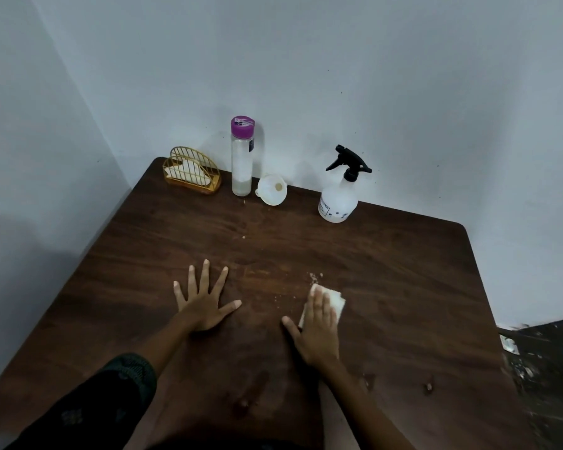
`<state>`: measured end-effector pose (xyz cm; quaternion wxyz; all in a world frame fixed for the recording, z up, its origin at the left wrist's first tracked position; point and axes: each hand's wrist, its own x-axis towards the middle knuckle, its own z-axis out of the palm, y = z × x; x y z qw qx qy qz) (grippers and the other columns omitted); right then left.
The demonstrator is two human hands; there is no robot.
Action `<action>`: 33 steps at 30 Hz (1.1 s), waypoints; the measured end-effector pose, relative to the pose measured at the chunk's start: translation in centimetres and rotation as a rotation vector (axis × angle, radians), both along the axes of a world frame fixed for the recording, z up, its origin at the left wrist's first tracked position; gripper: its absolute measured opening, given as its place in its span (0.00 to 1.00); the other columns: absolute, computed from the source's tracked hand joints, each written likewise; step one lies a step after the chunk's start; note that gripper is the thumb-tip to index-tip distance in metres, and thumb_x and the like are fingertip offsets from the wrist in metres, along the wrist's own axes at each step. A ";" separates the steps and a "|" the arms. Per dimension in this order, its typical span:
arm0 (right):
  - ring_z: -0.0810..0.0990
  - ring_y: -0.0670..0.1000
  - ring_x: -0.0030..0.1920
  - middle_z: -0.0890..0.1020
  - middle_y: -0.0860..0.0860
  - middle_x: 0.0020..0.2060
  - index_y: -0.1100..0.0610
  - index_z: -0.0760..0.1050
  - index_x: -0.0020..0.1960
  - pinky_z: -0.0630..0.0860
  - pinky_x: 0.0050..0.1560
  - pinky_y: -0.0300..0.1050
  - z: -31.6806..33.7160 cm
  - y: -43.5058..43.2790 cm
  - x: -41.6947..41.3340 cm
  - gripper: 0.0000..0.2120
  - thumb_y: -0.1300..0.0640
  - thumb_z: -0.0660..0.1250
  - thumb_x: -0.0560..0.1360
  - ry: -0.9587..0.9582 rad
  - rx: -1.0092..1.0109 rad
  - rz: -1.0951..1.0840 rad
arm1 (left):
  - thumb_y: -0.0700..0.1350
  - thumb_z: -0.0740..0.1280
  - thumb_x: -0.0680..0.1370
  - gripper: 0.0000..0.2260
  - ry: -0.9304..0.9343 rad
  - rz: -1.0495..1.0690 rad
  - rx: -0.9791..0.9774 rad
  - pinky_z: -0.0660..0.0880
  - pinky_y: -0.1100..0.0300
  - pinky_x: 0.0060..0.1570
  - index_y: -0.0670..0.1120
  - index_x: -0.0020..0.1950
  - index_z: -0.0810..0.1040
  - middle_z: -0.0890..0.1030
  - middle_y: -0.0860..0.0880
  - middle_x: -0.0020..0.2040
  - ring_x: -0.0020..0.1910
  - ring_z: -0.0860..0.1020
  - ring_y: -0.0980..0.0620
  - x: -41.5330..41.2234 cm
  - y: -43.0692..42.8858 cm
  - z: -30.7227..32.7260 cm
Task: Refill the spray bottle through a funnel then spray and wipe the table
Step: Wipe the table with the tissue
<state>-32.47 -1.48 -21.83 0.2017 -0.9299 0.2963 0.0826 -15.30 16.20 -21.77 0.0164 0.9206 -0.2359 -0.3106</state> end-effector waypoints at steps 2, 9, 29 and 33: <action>0.32 0.51 0.75 0.35 0.50 0.74 0.57 0.35 0.76 0.40 0.76 0.52 -0.8 1.4 -0.3 0.48 0.25 0.35 0.68 0.021 -0.032 0.145 | 0.72 0.49 0.73 0.38 0.017 -0.001 0.008 0.34 0.35 0.68 0.60 0.74 0.32 0.24 0.49 0.72 0.72 0.27 0.42 0.1 -0.1 0.2; 0.42 0.50 0.76 0.56 0.55 0.75 0.61 0.51 0.76 0.44 0.74 0.47 -2.0 0.1 -6.2 0.44 0.28 0.44 0.74 0.023 -0.098 0.142 | 0.72 0.50 0.73 0.38 0.047 -0.016 0.016 0.34 0.35 0.68 0.59 0.73 0.31 0.24 0.48 0.72 0.71 0.26 0.42 0.1 0.0 0.6; 0.43 0.50 0.76 0.55 0.54 0.76 0.59 0.51 0.77 0.44 0.73 0.46 -2.0 -1.2 -2.2 0.42 0.29 0.45 0.74 0.028 -0.115 0.330 | 0.72 0.43 0.73 0.34 -0.079 -0.175 0.001 0.39 0.41 0.73 0.61 0.74 0.35 0.31 0.50 0.76 0.75 0.34 0.47 3.3 2.7 0.7; 0.37 0.48 0.76 0.46 0.51 0.76 0.59 0.43 0.76 0.42 0.75 0.47 -1.5 -5.3 -1.1 0.49 0.24 0.35 0.69 0.040 -0.108 0.149 | 0.78 0.30 0.58 0.48 -0.094 -0.188 -0.048 0.37 0.41 0.71 0.56 0.74 0.32 0.29 0.50 0.75 0.75 0.32 0.49 4.3 3.4 0.0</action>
